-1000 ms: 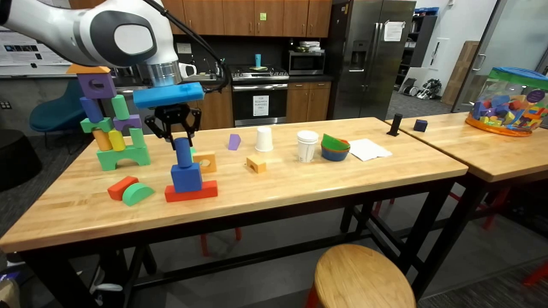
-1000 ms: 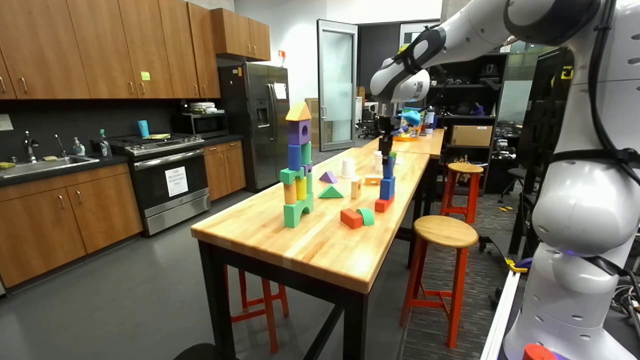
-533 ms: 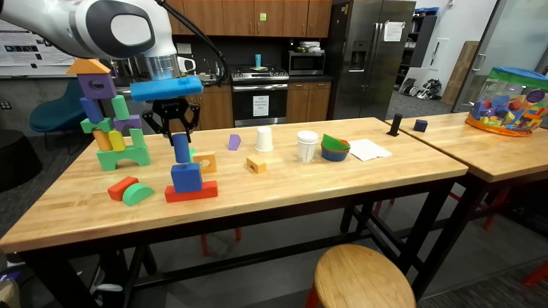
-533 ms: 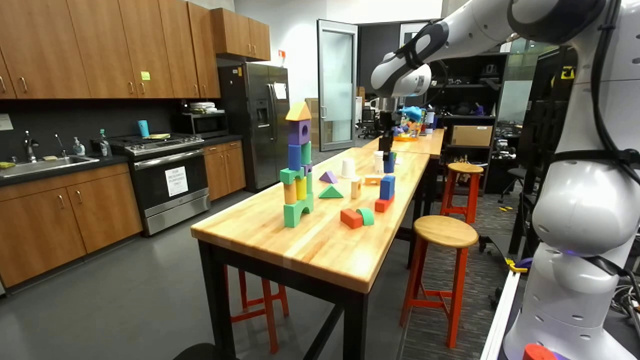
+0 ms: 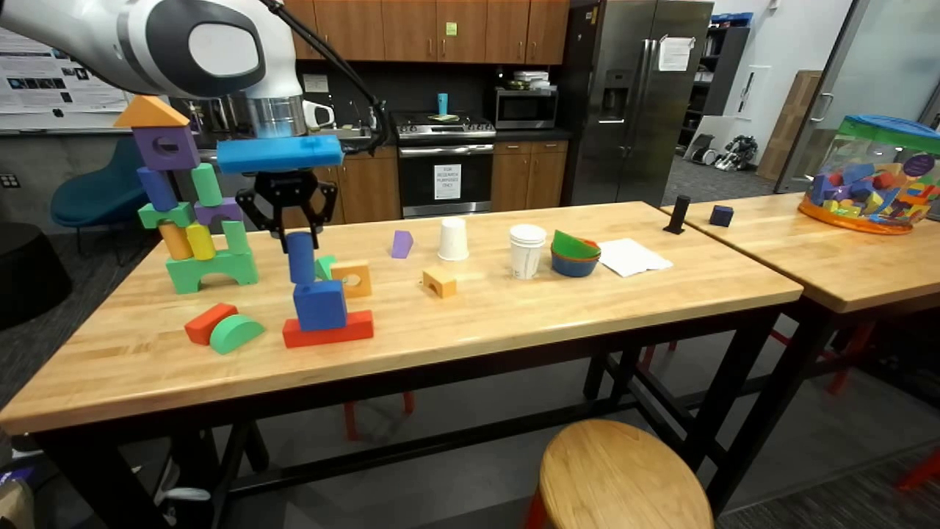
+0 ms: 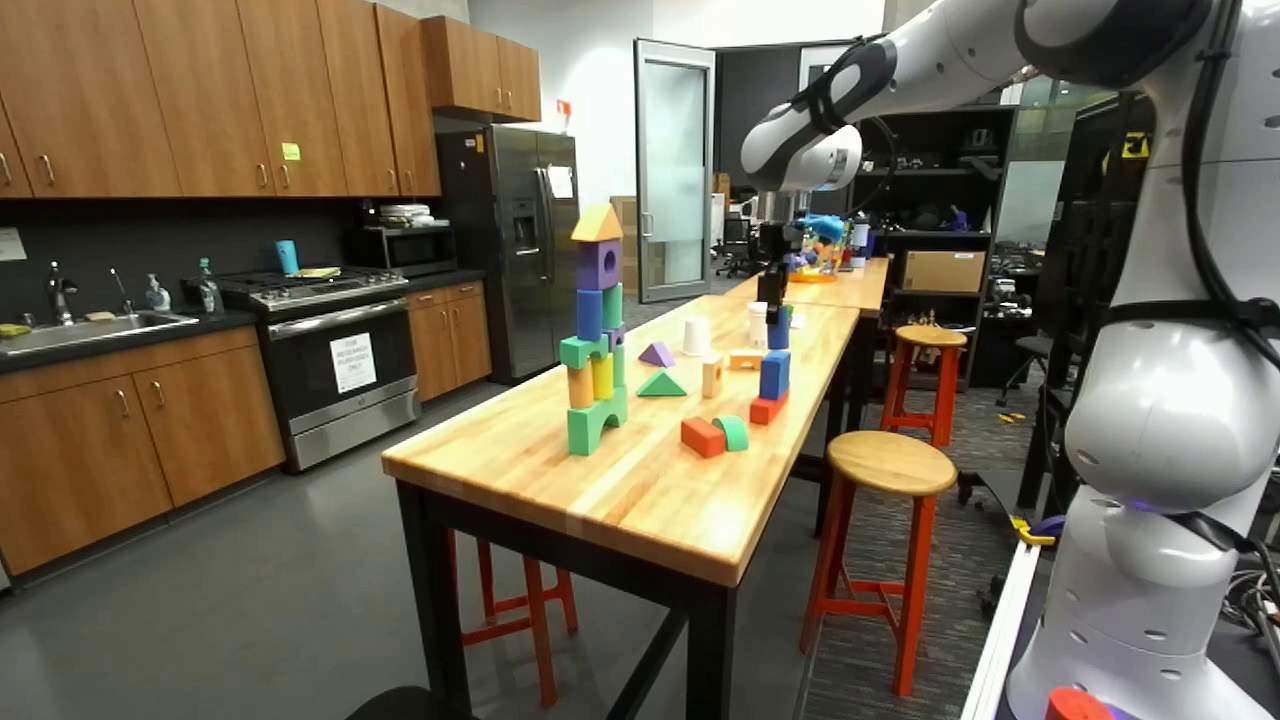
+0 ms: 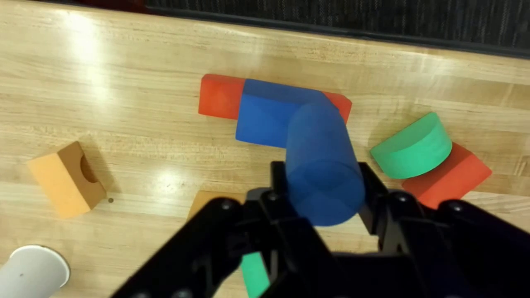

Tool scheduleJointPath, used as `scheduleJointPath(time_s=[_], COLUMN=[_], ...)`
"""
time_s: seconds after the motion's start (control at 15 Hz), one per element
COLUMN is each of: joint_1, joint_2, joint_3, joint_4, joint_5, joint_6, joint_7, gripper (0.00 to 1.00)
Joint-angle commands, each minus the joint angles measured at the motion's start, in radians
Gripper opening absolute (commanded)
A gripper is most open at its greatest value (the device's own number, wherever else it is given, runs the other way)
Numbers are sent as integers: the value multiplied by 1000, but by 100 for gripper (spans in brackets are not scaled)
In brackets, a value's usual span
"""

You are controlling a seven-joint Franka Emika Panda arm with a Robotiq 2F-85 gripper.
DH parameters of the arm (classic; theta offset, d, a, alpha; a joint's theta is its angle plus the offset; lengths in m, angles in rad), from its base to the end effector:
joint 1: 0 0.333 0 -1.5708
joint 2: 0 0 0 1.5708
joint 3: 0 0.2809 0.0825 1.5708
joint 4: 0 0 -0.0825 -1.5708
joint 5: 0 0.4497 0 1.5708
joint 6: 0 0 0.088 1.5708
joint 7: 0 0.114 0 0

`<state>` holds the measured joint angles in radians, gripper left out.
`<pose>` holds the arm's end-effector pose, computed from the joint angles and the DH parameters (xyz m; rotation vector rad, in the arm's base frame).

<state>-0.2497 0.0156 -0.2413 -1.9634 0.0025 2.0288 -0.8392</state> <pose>0.5522 -0.2947 0.4006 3.0621 0.5371 0.0601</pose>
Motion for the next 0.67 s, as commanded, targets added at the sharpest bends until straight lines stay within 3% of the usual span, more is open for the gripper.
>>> scheduleJointPath(time_s=[0.0,0.6], joint_1=[2,16], joint_2=[-12,-16], joint_3=[2,17], joint_4=[8,-21], joint_5=[10,-16], joint_6=[-29,1], joint_7=[8,25], gripper=[17,17])
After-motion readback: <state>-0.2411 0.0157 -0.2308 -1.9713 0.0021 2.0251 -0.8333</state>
